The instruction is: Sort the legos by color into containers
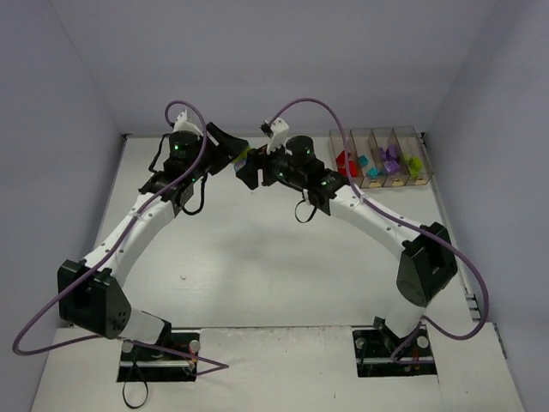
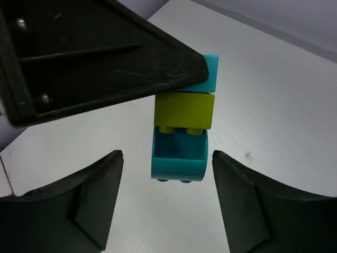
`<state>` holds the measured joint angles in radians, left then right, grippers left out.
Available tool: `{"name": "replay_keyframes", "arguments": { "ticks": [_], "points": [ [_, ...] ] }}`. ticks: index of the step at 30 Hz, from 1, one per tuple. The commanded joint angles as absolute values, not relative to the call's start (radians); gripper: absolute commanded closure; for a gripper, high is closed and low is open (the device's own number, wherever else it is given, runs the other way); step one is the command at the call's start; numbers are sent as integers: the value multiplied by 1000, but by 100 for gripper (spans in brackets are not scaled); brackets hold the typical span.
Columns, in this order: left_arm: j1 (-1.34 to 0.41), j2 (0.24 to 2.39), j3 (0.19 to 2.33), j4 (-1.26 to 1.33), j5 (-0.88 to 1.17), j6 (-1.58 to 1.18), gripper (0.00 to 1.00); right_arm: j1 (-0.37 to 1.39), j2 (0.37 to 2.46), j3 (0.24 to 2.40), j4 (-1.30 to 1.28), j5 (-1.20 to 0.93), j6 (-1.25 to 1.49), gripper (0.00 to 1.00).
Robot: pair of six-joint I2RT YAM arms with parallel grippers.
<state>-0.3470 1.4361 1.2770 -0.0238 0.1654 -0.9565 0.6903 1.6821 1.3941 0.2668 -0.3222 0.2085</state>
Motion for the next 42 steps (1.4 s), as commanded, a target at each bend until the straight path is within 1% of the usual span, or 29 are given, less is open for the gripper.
{"name": "replay_keyframes", "arguments": {
  "ticks": [1,3,5,8,9,10,11,15,23,29,32,36,37,42],
  "points": [
    [-351,1370,1276,66,183,-1002,100,703,1692,1450,354,-308,195,37],
    [-353,1361,1272,63,183,-1003,100,704,1697,1450,360,-305,195,41],
    [-353,1355,1272,58,184,-1002,100,704,1700,1450,367,-305,192,48],
    [-353,1354,1267,57,187,-1006,100,706,1703,1450,370,-302,189,70],
    [-353,1355,1266,57,189,-1008,100,706,1697,1442,371,-299,187,84],
    [-353,1355,1262,57,193,-1009,100,707,1692,1434,376,-298,187,91],
    [-353,1356,1262,57,193,-1011,100,709,1689,1425,377,-296,186,100],
    [-350,1355,1252,57,170,-1006,100,707,1648,1352,380,-296,183,100],
    [-351,1362,1241,69,147,-989,100,709,1546,1126,379,-290,207,100],
    [-353,1370,1210,87,143,-986,100,707,1490,1077,345,-261,195,100],
    [-351,1364,1201,78,146,-965,100,689,1465,1071,295,-172,166,100],
    [-353,1324,1177,45,155,-927,100,551,1454,1098,209,-86,152,100],
    [-351,1318,1161,41,159,-917,100,475,1457,1118,198,-51,158,100],
    [-353,1250,1114,-40,170,-859,100,267,1549,1230,121,-18,164,100]
  ]
}}
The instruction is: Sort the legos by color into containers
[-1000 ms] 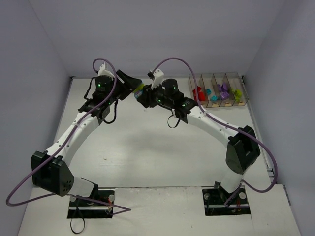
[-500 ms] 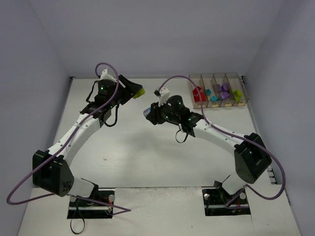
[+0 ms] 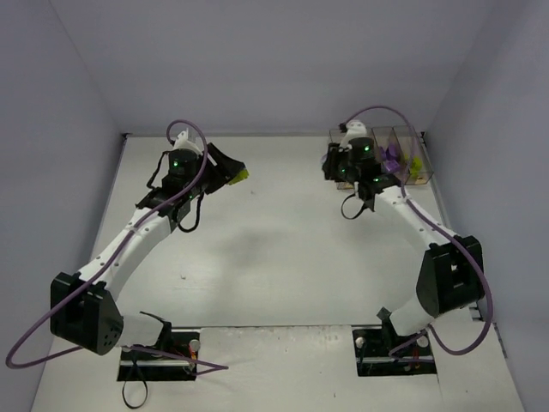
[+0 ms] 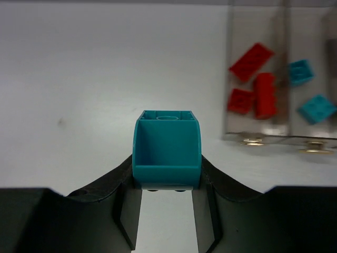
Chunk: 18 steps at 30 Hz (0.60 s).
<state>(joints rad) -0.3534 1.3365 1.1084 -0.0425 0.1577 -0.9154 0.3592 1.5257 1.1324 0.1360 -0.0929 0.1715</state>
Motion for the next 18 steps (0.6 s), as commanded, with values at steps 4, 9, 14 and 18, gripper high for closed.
{"name": "replay_keyframes", "arguments": {
  "ticks": [4,9,14,18],
  "points": [
    [-354,1204,1077,-80,189,-813,100,163,1646,1330,112,-3,147,100],
    [-354,1158,1060,-146,210,-767,100,65,1793,1426,100,-3,123,100],
    [-356,1135,1049,-172,221,-759,100,23,1910,1503,97,-8,92,96],
    [-354,1135,1046,-175,222,-758,100,5,1985,1566,74,-20,86,88]
  ]
}}
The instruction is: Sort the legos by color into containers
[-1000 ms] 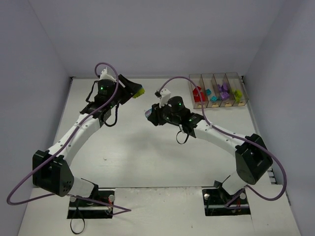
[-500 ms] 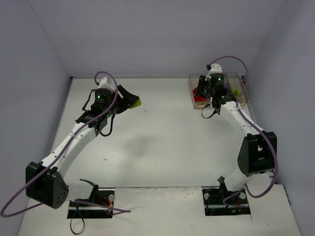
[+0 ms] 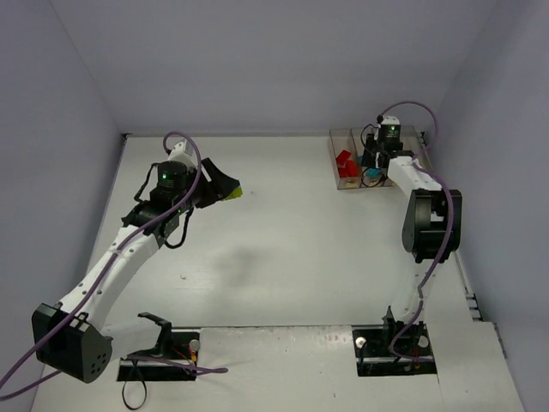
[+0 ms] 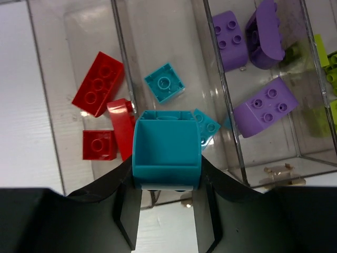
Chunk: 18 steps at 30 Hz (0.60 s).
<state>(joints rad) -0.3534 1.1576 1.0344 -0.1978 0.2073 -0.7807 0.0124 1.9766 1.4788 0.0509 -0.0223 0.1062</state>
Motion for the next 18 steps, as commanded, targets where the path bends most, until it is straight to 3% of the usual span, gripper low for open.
{"name": "replay_keyframes", "arguments": {
  "ticks": [1,9,13,18],
  "points": [
    [-354,1137,1051,-173,225,-761,100,5,2006,1577,65,-20,84,82],
    [-354,1164,1074,-158,233,-772,100,5,2039,1629,46,-32,71,43],
    [-356,1189,1095,-141,247,-793,100,6,2011,1629,32,-34,57,34],
    [-354,1213,1123,-121,244,-833,100,34,1880,1589,25,-98,51,33]
  ]
}}
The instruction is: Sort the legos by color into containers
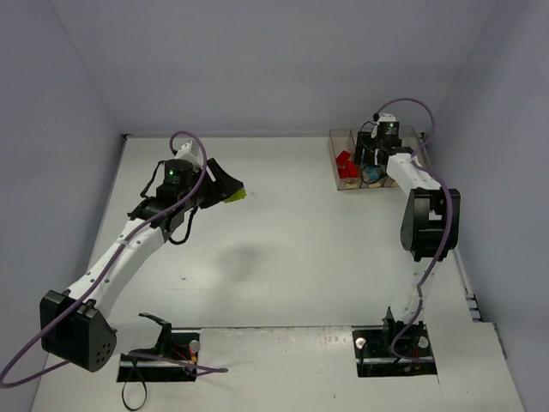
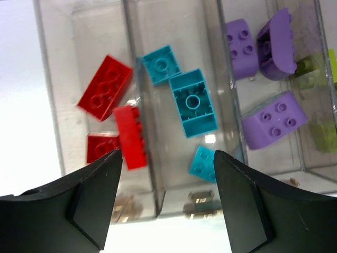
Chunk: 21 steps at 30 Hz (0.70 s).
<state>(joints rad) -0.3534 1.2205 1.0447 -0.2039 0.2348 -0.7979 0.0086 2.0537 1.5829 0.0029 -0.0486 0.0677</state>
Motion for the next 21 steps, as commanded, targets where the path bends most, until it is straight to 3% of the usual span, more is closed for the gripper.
{"name": "replay_keyframes", "arguments": {
  "ticks": [1,12,21],
  "points": [
    [-356,1222,1127,-115,244,-842,100,47,1853,1563,25,-110,51,33],
    [-368,1310,1190,47,239,-1035,100,401,1494,1326,141,-290,173,31],
    [-400,1341,1223,90,184,-1089,100,650,1445,1282,238,-276,219,29]
  ]
}}
